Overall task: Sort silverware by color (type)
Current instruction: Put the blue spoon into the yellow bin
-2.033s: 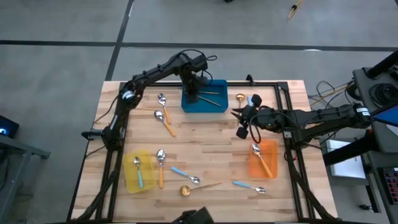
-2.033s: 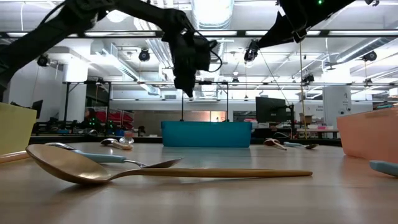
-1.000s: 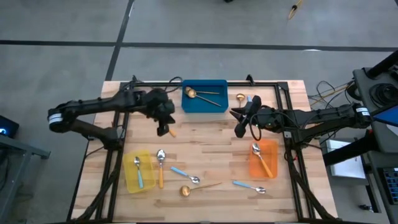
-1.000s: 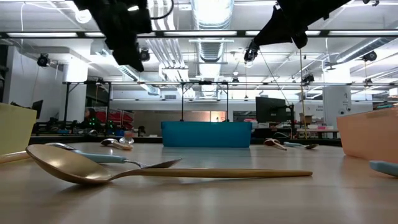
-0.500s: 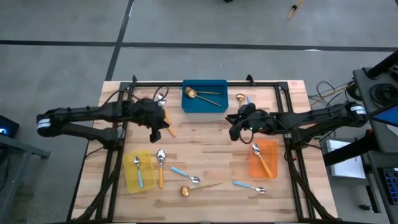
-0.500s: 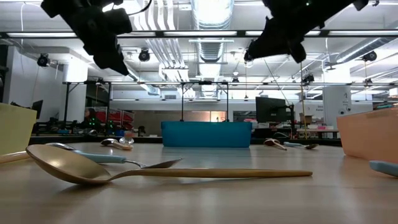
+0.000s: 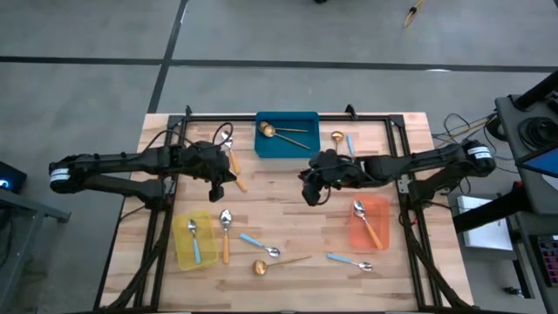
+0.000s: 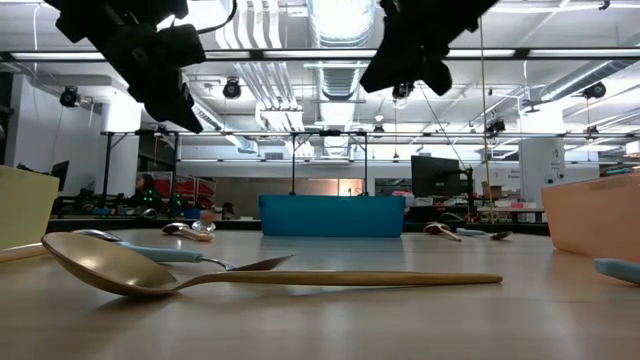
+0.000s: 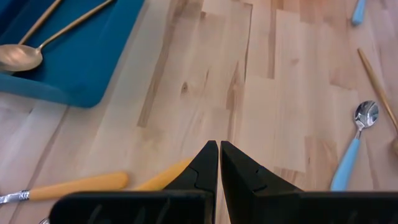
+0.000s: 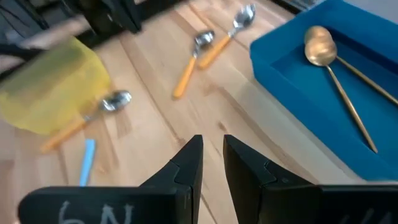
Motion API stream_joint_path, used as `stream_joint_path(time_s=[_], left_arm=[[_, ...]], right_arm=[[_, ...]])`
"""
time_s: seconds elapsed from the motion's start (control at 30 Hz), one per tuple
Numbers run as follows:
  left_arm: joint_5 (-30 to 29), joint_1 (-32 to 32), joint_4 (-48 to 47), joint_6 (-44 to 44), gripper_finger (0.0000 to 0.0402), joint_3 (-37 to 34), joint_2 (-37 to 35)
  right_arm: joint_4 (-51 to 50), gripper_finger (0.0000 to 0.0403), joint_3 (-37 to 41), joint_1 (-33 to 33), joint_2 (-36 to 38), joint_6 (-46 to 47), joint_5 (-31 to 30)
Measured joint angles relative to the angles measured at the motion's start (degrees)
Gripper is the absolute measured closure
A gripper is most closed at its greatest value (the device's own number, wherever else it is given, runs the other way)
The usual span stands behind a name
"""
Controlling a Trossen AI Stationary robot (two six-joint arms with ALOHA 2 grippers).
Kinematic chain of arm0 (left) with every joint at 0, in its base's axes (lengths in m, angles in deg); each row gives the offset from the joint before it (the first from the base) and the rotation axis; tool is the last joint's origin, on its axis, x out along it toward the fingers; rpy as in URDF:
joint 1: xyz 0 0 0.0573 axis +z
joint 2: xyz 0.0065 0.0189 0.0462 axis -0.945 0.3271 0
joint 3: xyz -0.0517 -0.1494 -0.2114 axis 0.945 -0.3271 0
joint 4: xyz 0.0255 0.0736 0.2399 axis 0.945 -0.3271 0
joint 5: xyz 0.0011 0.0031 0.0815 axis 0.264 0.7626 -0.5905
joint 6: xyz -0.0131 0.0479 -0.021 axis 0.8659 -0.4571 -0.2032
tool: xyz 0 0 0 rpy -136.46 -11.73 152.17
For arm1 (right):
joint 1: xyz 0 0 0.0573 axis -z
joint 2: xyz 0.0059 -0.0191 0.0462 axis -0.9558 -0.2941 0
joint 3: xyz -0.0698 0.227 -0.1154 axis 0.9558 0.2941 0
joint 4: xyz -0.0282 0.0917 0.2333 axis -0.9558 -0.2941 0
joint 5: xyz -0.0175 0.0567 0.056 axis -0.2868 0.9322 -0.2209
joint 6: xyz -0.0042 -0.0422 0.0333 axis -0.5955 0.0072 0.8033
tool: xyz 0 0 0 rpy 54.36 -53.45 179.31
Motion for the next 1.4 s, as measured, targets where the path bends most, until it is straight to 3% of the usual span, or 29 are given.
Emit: stream_joint_path(time_s=[0.23, 0.47, 0.8, 1.13, 1.4], left_arm=[[0.0, -0.09, 0.83, 0.04, 0.0402, -0.41, 0.15], [0.0, -2.1, 1.18, 0.56, 0.0402, -0.43, 0.15], [0.0, -8.58, 3.01, 3.75, 0.0402, -0.43, 0.2], [-0.12, -19.49, 12.06, 9.3, 0.0402, -0.43, 0.22], [-7.66, -27.85, 18.58, 15.63, 0.0402, -0.43, 3.57]], right_arm=[[-17.81, 0.0349, -12.28, 0.0, -8.06, 0.04, 0.41], [-28.54, 0.0349, -19.61, -0.02, -14.78, 0.21, 6.8], [-31.35, 0.0349, -21.75, -0.44, -19.51, 0.82, 14.77], [-33.47, 0.0349, -21.65, -3.95, -20.0, 0.62, 14.7], [-33.5, 0.0349, -21.38, -9.09, -20.23, 0.51, 14.63]])
